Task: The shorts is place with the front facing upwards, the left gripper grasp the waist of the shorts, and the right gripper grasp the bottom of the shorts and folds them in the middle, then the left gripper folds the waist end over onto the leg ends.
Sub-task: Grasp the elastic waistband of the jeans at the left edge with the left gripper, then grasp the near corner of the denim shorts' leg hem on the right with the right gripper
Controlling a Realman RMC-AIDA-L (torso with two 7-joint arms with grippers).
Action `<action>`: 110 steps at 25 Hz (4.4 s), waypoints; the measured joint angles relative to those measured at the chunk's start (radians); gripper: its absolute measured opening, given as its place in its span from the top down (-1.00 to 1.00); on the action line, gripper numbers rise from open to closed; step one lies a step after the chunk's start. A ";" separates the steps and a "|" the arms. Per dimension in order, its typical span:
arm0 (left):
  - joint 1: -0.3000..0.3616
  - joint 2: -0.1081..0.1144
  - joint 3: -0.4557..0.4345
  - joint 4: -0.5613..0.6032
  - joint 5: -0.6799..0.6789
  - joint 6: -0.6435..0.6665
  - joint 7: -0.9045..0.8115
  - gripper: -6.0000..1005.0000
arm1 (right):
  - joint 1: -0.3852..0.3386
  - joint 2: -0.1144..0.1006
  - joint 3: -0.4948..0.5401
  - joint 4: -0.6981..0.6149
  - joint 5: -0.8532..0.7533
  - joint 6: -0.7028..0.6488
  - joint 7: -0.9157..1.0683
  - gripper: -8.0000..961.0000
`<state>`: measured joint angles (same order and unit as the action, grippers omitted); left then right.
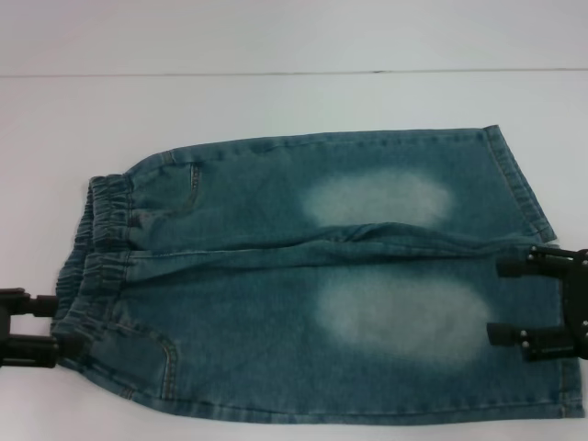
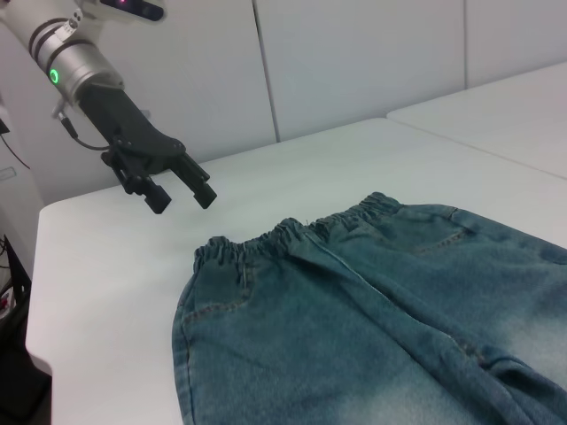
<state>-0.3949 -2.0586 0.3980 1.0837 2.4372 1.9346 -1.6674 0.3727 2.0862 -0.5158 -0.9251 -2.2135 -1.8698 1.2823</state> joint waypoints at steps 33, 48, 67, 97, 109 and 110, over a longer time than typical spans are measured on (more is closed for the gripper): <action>-0.059 -0.038 0.219 0.009 0.221 -0.204 -0.135 -0.67 | 0.009 0.000 -0.001 0.002 -0.003 0.004 -0.003 -0.93; -0.064 -0.043 0.245 0.011 0.222 -0.194 -0.151 0.44 | 0.002 0.000 0.003 0.002 -0.003 0.012 -0.008 -0.93; -0.078 -0.056 0.274 0.027 0.233 -0.233 -0.181 0.86 | 0.008 -0.036 0.072 -0.233 -0.221 -0.078 0.498 -0.91; -0.067 -0.063 0.286 0.044 0.232 -0.287 -0.175 0.86 | 0.126 -0.016 -0.111 -0.198 -0.568 -0.112 0.780 -0.64; -0.067 -0.063 0.288 0.045 0.235 -0.286 -0.174 0.86 | 0.124 -0.013 -0.118 -0.171 -0.583 -0.094 0.792 -0.64; -0.066 -0.063 0.291 0.045 0.235 -0.286 -0.174 0.86 | 0.125 -0.012 -0.119 -0.167 -0.583 -0.091 0.792 -0.64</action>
<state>-0.4613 -2.1215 0.6887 1.1291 2.6719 1.6486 -1.8412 0.4980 2.0741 -0.6346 -1.0921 -2.7965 -1.9611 2.0739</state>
